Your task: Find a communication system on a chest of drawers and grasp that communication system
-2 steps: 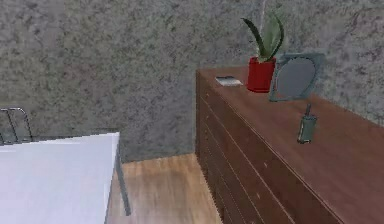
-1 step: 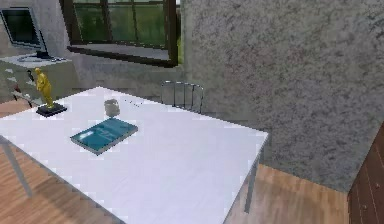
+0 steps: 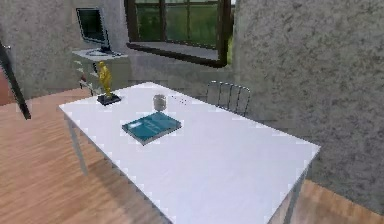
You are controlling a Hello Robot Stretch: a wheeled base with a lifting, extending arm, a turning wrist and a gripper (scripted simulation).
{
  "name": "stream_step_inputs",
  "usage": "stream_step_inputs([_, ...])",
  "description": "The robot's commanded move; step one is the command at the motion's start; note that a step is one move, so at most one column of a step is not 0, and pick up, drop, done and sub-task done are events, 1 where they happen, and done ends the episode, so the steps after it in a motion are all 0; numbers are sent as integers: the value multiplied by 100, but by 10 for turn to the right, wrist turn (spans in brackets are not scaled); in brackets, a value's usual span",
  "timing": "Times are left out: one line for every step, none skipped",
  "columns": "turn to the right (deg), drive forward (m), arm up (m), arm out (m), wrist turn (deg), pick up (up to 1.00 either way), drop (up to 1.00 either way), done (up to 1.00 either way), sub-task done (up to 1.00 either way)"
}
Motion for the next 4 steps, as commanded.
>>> stream_step_inputs([450, 0, 0, 0, 0, 0, 0, 0, 0])
stream_step_inputs([450, 0, 0, 0, 0, 0, 0, 0, 0])
stream_step_inputs([450, 0, 0, 0, 0, 0, 0, 0, 0])
stream_step_inputs([0, 75, 0, 0, 0, 0, 0, 0, 0])
